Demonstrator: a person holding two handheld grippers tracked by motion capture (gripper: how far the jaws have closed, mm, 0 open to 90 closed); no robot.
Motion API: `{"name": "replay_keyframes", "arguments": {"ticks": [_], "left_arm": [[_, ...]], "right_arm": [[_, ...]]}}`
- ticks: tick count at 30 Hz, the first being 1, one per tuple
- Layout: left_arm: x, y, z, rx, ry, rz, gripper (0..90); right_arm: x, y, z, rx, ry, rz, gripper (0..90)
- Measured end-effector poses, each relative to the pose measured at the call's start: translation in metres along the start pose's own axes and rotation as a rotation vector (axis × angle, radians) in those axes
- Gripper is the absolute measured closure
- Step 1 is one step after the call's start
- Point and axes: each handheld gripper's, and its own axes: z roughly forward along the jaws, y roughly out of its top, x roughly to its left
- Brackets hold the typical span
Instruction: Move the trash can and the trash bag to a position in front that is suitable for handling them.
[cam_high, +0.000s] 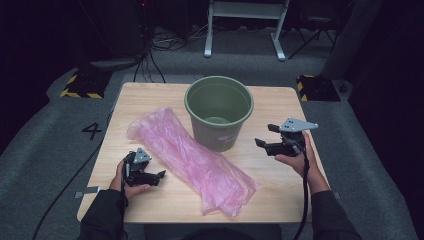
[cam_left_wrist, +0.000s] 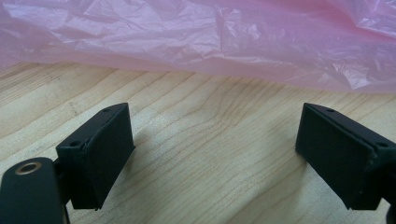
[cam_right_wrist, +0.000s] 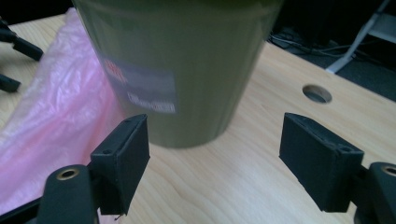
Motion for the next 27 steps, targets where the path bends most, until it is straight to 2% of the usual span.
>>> {"name": "replay_keyframes", "arguments": {"ticks": [8,9,12,13,18,27], "left_arm": [[0.0,0.0,0.0,0.001,0.0,-0.002,11.1],[0.0,0.0,0.0,0.0,-0.001,0.0,11.1],[0.0,0.0,0.0,-0.001,-0.001,0.002,11.1],[0.0,0.0,0.0,-0.001,-0.001,0.002,11.1],[0.0,0.0,0.0,0.0,-0.002,0.001,11.1],[0.0,0.0,0.0,-0.001,-0.001,0.002,11.1]], "right_arm": [[0.003,0.017,0.009,-0.027,0.001,-0.021,23.9],[0.002,0.023,0.01,-0.049,0.027,-0.027,24.7],[0.001,0.032,0.011,-0.058,0.03,-0.03,24.6],[0.001,0.04,0.013,-0.069,0.039,-0.03,24.4],[0.006,0.056,0.017,-0.064,0.033,-0.067,23.6],[0.014,0.068,0.023,-0.074,0.036,-0.085,21.8]]}}
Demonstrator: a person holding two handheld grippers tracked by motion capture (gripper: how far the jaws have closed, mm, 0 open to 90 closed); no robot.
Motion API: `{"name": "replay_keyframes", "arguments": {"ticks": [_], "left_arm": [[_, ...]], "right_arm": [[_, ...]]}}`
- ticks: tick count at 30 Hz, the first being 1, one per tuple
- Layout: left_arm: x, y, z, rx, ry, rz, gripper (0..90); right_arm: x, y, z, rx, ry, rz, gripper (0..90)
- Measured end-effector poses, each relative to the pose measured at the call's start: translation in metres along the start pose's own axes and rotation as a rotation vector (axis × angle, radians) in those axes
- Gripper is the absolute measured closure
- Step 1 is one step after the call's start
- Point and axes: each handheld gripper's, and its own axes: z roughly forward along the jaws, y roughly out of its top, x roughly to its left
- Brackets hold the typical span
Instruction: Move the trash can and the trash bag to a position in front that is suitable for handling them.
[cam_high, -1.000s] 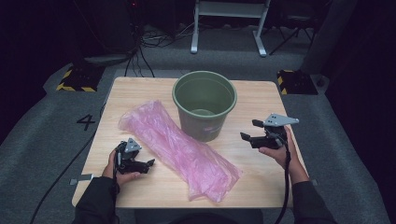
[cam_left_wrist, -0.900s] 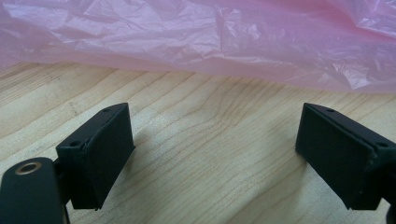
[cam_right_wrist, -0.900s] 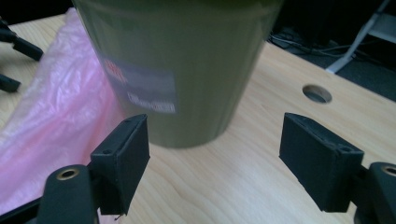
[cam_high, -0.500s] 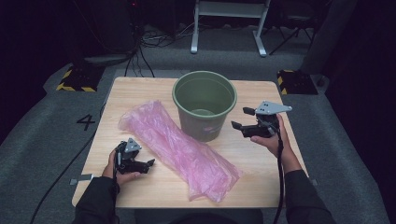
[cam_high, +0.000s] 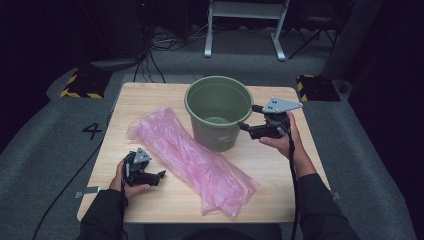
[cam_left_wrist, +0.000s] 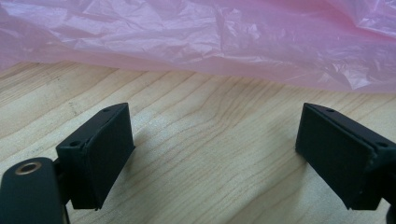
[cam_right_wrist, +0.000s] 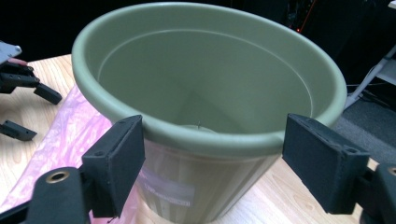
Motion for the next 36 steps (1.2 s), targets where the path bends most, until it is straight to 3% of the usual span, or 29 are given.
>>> {"name": "replay_keyframes", "arguments": {"ticks": [3,11,17,20,24,31,36], "left_arm": [[0.0,0.0,0.0,0.0,0.0,0.0,11.1],[0.0,0.0,0.0,0.001,0.0,-0.001,11.1],[0.0,0.0,0.0,0.0,-0.001,-0.001,11.1],[0.0,0.0,0.0,0.0,-0.001,-0.001,11.1],[0.0,0.0,0.0,0.001,0.0,-0.001,11.1],[0.0,0.0,0.0,0.0,0.0,-0.001,11.1],[0.0,0.0,0.0,0.0,0.0,-0.001,11.1]], "right_arm": [[0.001,0.004,-0.002,-0.016,0.001,-0.001,21.8],[0.014,0.012,0.009,0.002,0.025,-0.052,21.4],[0.019,0.015,0.019,0.011,0.086,-0.048,22.9],[0.023,0.017,0.028,0.026,0.142,-0.061,28.8],[0.027,0.017,0.039,0.045,0.231,-0.099,44.3],[0.03,0.02,0.048,0.067,0.249,-0.169,57.1],[0.03,0.021,0.048,0.073,0.231,-0.179,62.5]]}}
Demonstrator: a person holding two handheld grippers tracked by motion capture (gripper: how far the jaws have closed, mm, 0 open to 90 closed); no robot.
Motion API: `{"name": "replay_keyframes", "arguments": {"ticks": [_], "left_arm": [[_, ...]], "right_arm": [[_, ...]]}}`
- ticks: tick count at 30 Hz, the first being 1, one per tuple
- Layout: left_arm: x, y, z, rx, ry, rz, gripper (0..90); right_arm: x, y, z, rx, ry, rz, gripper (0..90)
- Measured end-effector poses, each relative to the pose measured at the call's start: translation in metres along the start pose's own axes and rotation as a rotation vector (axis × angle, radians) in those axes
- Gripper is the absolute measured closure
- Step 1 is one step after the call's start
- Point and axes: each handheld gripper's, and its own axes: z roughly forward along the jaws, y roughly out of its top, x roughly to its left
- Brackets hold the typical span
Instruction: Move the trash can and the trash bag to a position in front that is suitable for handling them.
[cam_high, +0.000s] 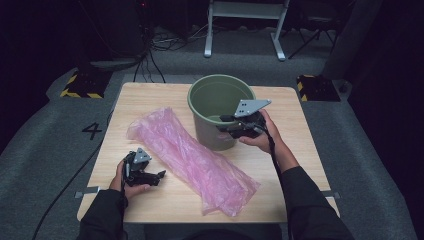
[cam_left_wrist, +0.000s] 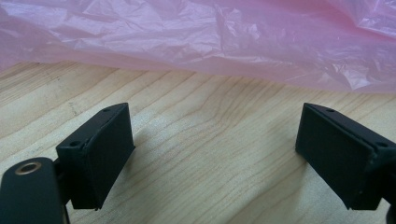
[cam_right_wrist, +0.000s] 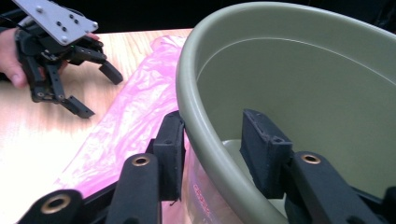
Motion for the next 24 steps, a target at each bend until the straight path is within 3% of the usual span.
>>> {"name": "replay_keyframes", "arguments": {"ticks": [12,15,18,24], "left_arm": [[0.0,0.0,0.0,0.0,0.0,0.0,11.1],[0.0,0.0,0.0,0.0,0.0,0.0,11.1],[0.0,0.0,0.0,-0.001,0.001,0.001,11.1],[0.0,0.0,0.0,-0.001,0.001,0.001,11.1]], "right_arm": [[-0.005,-0.004,-0.004,0.019,-0.043,0.002,63.0],[-0.008,-0.009,-0.004,0.034,-0.095,0.024,49.7],[-0.013,-0.014,-0.007,0.017,-0.097,0.065,37.5],[-0.015,-0.018,-0.015,0.004,-0.159,0.082,27.3]]}}
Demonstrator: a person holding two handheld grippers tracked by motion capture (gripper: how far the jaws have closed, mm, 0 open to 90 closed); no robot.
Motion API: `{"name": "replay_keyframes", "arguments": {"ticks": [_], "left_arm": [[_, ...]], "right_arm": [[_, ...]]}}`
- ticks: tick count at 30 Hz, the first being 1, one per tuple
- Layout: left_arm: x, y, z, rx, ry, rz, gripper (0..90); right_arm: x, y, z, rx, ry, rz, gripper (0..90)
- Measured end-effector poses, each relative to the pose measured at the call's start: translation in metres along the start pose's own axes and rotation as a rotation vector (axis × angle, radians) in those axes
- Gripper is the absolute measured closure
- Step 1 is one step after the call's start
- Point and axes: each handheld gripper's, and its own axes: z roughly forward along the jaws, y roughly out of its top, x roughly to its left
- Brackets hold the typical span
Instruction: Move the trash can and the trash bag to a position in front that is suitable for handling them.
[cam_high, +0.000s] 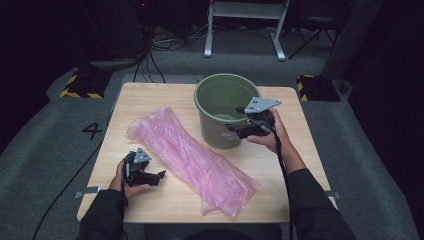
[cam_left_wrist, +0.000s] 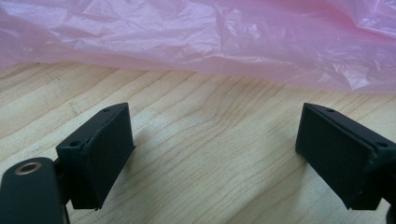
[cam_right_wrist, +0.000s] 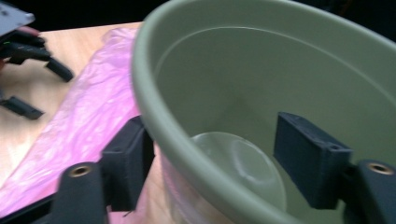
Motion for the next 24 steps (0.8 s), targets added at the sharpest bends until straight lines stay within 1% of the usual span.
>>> {"name": "replay_keyframes", "arguments": {"ticks": [1,3,11,12,16,20,22,23,24], "left_arm": [[0.0,0.0,0.0,0.001,-0.001,-0.001,11.1],[0.0,0.0,0.0,0.001,0.0,-0.001,11.1],[0.0,0.0,0.0,0.0,0.0,0.0,11.1],[0.0,0.0,0.0,0.0,-0.001,-0.001,11.1],[0.0,0.0,0.0,0.001,0.0,-0.001,11.1],[0.0,0.0,0.0,0.001,0.0,-0.001,11.1],[0.0,0.0,0.0,0.001,0.0,-0.001,11.1],[0.0,0.0,0.0,0.0,0.0,-0.001,11.1],[0.0,0.0,0.0,0.0,0.0,-0.001,11.1]], "right_arm": [[-0.002,-0.003,-0.002,0.002,-0.011,0.012,25.7],[-0.004,-0.005,-0.005,0.002,-0.027,0.013,23.9],[-0.005,-0.011,-0.013,-0.012,-0.032,0.015,23.5],[-0.005,-0.01,-0.013,0.002,-0.04,-0.004,22.3],[-0.002,-0.006,-0.015,0.013,-0.061,-0.029,22.8],[-0.001,-0.006,-0.023,-0.003,-0.052,-0.032,22.4],[-0.001,-0.007,-0.026,0.0,-0.065,-0.044,22.3],[-0.001,-0.007,-0.026,0.0,-0.065,-0.044,22.3],[-0.001,-0.009,-0.03,-0.006,-0.057,-0.032,21.7]]}}
